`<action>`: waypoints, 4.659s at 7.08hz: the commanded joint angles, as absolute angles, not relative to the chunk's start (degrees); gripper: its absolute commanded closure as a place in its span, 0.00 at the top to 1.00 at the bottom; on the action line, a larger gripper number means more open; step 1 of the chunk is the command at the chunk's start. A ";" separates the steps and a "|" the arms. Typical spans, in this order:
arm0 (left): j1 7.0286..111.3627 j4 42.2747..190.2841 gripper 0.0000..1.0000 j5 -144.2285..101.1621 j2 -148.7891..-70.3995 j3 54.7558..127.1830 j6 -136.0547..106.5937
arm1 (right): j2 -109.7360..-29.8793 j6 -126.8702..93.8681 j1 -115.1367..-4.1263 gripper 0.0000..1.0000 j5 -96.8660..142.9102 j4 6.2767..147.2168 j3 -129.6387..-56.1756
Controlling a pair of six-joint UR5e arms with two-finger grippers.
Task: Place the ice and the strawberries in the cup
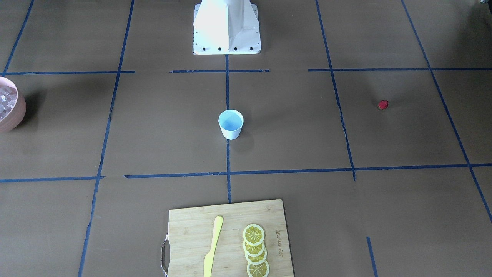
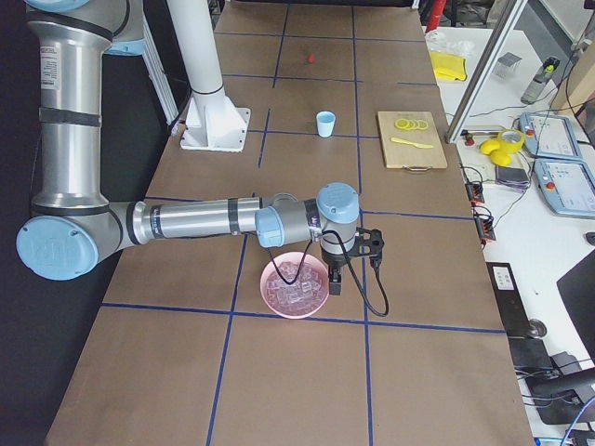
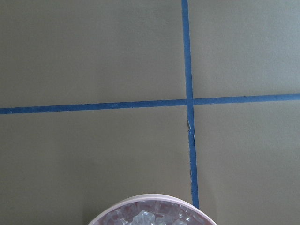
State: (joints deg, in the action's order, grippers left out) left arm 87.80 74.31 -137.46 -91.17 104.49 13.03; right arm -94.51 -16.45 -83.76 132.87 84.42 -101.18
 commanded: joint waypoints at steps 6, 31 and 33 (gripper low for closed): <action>85.34 74.00 1.00 -137.28 -90.97 104.77 12.74 | -96.15 -16.35 -82.62 1.00 132.89 85.17 -102.57; 84.99 74.62 1.00 -137.72 -90.97 105.21 13.18 | -108.37 -59.06 -64.25 0.70 127.71 64.86 -102.13; 84.99 74.62 1.00 -137.72 -90.97 105.21 13.27 | -108.37 -59.06 -64.25 0.48 127.53 64.78 -101.87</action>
